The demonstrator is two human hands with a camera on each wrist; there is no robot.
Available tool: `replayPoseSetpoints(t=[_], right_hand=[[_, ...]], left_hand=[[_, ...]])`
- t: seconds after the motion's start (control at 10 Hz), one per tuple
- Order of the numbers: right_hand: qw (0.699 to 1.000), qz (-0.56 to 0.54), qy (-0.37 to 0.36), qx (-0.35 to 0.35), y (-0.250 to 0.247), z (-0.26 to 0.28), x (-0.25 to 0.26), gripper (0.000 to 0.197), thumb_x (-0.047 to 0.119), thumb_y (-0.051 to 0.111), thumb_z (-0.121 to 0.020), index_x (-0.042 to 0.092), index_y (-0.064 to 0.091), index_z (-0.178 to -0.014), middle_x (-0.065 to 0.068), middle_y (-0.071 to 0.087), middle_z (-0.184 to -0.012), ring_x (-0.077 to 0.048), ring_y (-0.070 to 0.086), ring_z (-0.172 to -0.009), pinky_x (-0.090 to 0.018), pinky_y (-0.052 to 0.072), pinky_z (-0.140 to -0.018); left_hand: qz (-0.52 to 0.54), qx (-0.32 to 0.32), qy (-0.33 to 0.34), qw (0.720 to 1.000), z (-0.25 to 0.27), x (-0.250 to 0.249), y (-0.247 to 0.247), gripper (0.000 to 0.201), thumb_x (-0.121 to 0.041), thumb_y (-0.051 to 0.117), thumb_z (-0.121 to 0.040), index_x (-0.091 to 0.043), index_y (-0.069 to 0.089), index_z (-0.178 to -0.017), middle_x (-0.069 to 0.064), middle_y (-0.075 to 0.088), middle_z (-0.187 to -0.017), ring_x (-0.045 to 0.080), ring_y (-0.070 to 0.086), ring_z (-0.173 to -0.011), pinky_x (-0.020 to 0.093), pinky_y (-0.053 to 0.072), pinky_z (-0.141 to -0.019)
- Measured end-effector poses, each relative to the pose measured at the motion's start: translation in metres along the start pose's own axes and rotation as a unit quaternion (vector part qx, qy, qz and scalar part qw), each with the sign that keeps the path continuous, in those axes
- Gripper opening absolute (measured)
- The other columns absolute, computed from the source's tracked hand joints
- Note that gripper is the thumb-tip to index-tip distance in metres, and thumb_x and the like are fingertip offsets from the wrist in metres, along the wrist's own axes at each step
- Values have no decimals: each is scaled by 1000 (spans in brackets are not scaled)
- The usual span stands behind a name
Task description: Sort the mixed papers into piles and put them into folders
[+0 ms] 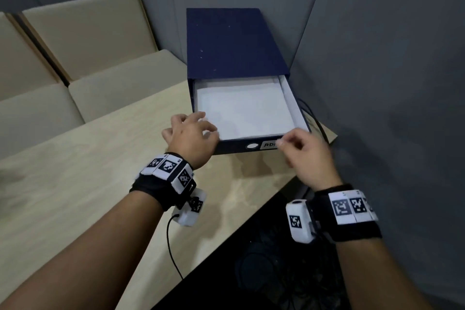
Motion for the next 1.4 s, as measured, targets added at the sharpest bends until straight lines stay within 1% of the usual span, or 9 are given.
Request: replayPoseSetpoints(t=[0.1, 0.2, 0.3, 0.4, 0.6, 0.8, 0.9, 1.2, 1.4], right_hand=[[995, 27, -3, 94, 20, 2, -1, 14, 29, 69, -86, 30, 66, -72, 13, 65, -68, -10, 60, -67, -29, 50, -70], [996, 59, -9, 60, 23, -12, 0, 15, 33, 66, -88, 30, 67, -73, 13, 67, -71, -6, 61, -72, -25, 45, -69], [996, 64, -7, 55, 28, -31, 4, 13, 34, 65, -88, 28, 67, -76, 12, 67, -74, -8, 62, -76, -27, 48, -71], [997, 56, -9, 56, 39, -60, 5, 10, 32, 65, -87, 24, 67, -81, 10, 69, -84, -14, 63, -85, -33, 52, -80], [997, 58, -15, 41, 62, -122, 14, 10, 30, 67, -85, 21, 63, -82, 3, 66, -84, -22, 64, -85, -36, 53, -80], [994, 92, -23, 52, 86, -150, 20, 38, 29, 66, -87, 15, 55, -121, -2, 54, -124, -17, 54, -112, -22, 36, -87], [995, 91, -26, 38, 90, -146, 21, 46, 29, 67, -87, 14, 51, -127, -3, 47, -132, -16, 51, -116, -21, 35, -89], [992, 85, -67, 59, 76, -96, 43, 24, 32, 63, -90, 18, 63, -108, 1, 57, -120, -16, 53, -112, -25, 38, -93], [991, 52, -117, 48, 72, -34, 73, 10, 33, 63, -87, 25, 65, -93, 2, 64, -107, -17, 61, -97, -35, 48, -90]], left_hand=[[49, -4, -1, 999, 1, 3, 0, 17, -39, 55, -89, -36, 68, -99, -15, 44, -141, 15, 24, -131, 37, 16, -98], [122, -40, 4, 992, 5, 4, -6, 13, -40, 58, -86, -38, 65, -96, -15, 50, -134, 10, 29, -129, 36, 21, -101], [167, -69, 13, 983, 9, 7, -17, 15, -40, 53, -79, -41, 62, -91, -17, 55, -123, 11, 38, -122, 46, 30, -106], [184, -84, 6, 979, 13, 8, -26, 17, -36, 53, -77, -37, 63, -91, -21, 54, -113, 12, 44, -117, 40, 34, -105], [201, -87, -29, 975, 22, 18, -31, 16, -31, 53, -78, -40, 61, -89, -18, 58, -109, 12, 49, -115, 31, 35, -101], [204, -89, -58, 973, 36, 27, -32, 17, -26, 57, -81, -40, 62, -89, -18, 60, -106, 10, 51, -112, 32, 37, -102], [206, -91, -66, 972, 45, 32, -36, 18, -22, 59, -84, -39, 63, -90, -19, 59, -105, 11, 52, -112, 33, 37, -102], [222, -97, -61, 968, 76, 36, -55, 17, -31, 54, -78, -42, 61, -88, -18, 60, -105, 12, 52, -114, 41, 38, -103], [219, -107, -40, 969, 110, 39, -81, 19, -17, 61, -87, -35, 63, -92, -11, 61, -109, 12, 51, -115, 38, 38, -103]])
Point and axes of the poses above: each hand's wrist, its own z-axis away from the middle knuckle, its own y-axis out of the palm, x = y × z, the point moved 3 cm from there along -z, towards the middle knuckle
